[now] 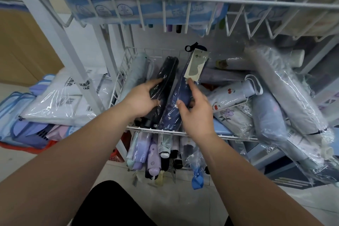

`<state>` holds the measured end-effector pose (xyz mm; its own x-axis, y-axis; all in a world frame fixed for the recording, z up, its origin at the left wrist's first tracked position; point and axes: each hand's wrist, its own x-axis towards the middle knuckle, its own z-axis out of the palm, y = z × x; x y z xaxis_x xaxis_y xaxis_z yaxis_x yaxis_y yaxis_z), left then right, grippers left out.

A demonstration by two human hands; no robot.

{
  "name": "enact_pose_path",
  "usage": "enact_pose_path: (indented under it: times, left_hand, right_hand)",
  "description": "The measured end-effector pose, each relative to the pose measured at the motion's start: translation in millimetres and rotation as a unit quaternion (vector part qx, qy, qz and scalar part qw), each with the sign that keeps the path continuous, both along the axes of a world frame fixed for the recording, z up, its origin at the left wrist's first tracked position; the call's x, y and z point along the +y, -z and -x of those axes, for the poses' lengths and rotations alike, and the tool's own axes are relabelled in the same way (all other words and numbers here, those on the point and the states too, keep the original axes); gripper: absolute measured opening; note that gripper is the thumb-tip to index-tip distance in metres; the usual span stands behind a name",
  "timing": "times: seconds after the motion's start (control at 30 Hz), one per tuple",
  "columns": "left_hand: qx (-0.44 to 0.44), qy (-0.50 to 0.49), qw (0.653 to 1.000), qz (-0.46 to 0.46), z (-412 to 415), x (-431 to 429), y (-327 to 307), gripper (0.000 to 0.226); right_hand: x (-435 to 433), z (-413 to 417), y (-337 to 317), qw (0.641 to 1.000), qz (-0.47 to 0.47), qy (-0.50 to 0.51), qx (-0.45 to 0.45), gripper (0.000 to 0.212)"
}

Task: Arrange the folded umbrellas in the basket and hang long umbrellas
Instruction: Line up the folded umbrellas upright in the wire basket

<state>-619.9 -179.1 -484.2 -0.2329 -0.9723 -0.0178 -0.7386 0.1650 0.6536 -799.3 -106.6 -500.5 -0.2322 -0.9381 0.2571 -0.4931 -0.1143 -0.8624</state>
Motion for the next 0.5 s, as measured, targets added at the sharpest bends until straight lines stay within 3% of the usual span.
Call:
enact_pose_path:
  times: [0.13,0.33,0.43,0.5]
  left_hand:
    - [-0.149,-0.003,0.989,0.020,7.0,5.8,-5.2,0.069]
    - [-0.258,0.007,0.965,0.042,24.4,8.8,-4.1,0.058]
    - [-0.356,0.040,0.926,0.117,15.0,12.9,-18.9,0.044]
    - [-0.410,0.052,0.898,0.150,-0.2,12.4,-29.7,0.050]
  right_hand:
    - [1.5,0.1,-1.7,1.000,-0.001,0.003,0.013,0.070]
    - [1.7,-0.1,-3.3,1.000,-0.002,0.004,0.022,0.070]
    - [0.9,-0.6,-3.7,1.000,-0.004,0.001,0.031,0.070]
    - [0.6,-0.8,-3.8,0.999,-0.002,-0.001,0.038,0.070]
